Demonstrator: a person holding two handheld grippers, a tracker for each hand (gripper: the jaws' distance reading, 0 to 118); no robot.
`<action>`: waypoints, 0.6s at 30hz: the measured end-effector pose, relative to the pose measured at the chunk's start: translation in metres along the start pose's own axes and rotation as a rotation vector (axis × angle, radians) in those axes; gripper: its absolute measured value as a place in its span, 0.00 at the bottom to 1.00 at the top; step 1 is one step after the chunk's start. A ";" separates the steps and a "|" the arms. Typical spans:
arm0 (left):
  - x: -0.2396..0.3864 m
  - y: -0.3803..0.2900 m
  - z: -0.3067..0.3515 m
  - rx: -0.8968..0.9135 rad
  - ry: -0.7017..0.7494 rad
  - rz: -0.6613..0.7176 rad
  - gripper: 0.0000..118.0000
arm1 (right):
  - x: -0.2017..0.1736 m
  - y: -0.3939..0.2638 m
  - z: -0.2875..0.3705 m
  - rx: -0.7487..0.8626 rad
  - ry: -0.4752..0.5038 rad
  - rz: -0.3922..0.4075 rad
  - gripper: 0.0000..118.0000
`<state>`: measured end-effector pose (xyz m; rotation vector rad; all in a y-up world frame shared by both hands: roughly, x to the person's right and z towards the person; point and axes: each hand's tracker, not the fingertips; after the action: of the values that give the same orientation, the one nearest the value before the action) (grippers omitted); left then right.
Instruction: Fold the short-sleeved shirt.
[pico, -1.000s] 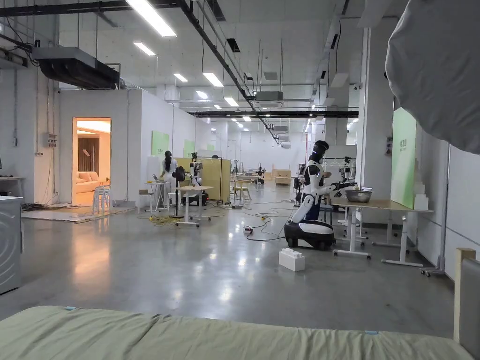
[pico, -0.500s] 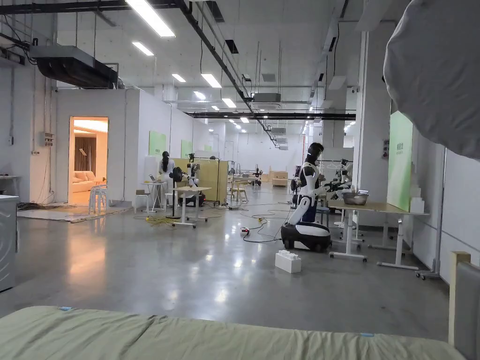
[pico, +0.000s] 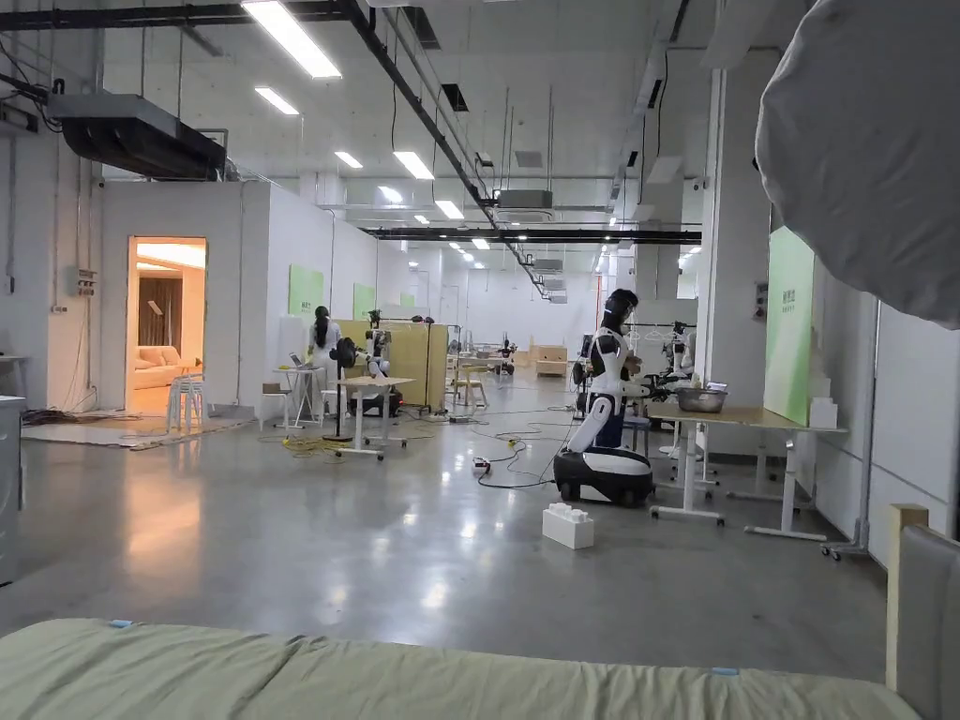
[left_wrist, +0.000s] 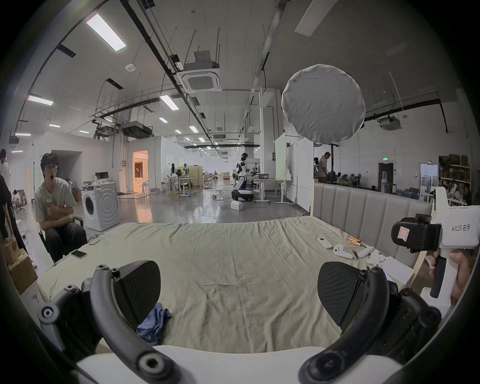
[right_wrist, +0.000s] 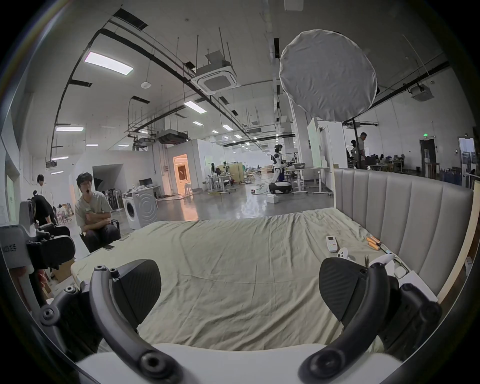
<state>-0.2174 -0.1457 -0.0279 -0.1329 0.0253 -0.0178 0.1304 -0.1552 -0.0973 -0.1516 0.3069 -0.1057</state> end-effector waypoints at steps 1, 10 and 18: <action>0.000 0.000 0.001 0.001 -0.001 0.002 1.00 | -0.002 0.001 0.000 0.002 -0.012 -0.003 1.00; 0.000 0.002 0.002 -0.007 -0.008 0.014 1.00 | -0.018 0.003 -0.002 -0.067 -0.045 -0.050 1.00; 0.005 0.012 0.009 -0.008 0.018 0.060 1.00 | -0.043 0.013 -0.001 -0.160 -0.097 -0.062 1.00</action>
<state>-0.2119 -0.1322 -0.0205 -0.1399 0.0475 0.0409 0.0900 -0.1375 -0.0877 -0.3242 0.2136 -0.1351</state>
